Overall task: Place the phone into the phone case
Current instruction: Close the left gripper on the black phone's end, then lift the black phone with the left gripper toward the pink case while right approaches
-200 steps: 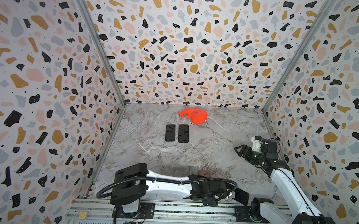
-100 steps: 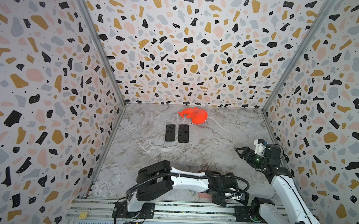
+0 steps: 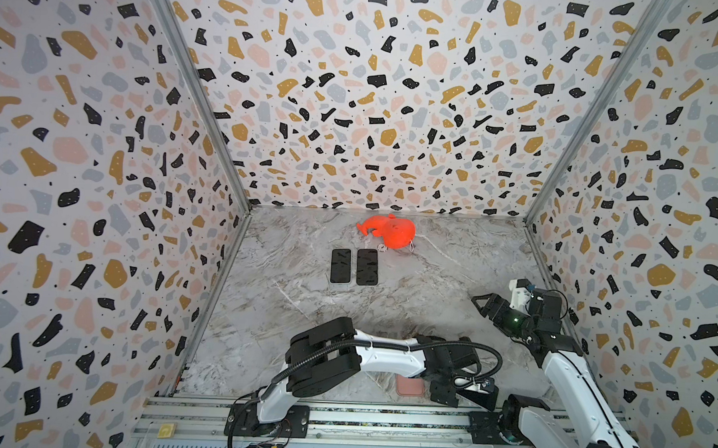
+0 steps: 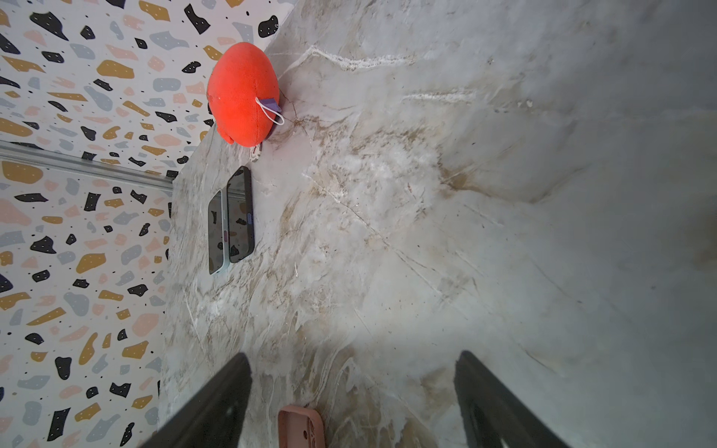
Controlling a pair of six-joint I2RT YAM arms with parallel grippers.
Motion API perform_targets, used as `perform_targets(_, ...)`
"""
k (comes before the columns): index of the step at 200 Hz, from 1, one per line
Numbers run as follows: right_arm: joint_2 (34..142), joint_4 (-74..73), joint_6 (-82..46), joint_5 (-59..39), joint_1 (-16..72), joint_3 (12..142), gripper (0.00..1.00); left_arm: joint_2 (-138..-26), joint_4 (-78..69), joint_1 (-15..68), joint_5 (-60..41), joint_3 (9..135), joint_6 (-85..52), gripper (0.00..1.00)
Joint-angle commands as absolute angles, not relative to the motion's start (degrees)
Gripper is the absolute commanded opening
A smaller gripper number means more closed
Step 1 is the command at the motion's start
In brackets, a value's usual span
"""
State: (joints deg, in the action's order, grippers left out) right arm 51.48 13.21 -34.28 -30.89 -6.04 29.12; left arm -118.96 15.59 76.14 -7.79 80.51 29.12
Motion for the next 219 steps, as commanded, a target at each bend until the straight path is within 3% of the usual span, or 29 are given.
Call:
perform_targets(1, 51.3, 12.4, -34.5, -31.5, -6.3, 28.5, 0.84, -122.3, 16.8, 75.1, -8.9, 83.8, 29.4, 0.91)
perform_targets(33, 50.9, 13.1, -34.3, -31.3, -6.7, 28.7, 0.84, -125.7, 21.5, 74.3, -10.1, 86.8, 30.6, 0.90)
perform_targets(69, 50.6, 13.3, -34.1, -30.8, -7.0, 28.7, 0.84, -126.7, 26.5, 72.9, -11.4, 87.5, 32.3, 0.78)
perform_targets(109, 51.1, 12.9, -34.2, -30.6, -7.2, 28.4, 0.84, -125.2, 27.2, 70.8, -9.9, 86.0, 32.8, 0.73)
perform_targets(180, 52.6, 10.6, -33.8, -30.2, -7.3, 25.5, 0.84, -124.5, 28.2, 65.5, -6.4, 85.8, 34.4, 0.70)
perform_targets(219, 56.2, 3.6, -35.9, -34.7, -6.1, 20.1, 0.78, -124.2, 28.0, 62.5, -4.8, 86.4, 34.8, 0.72)
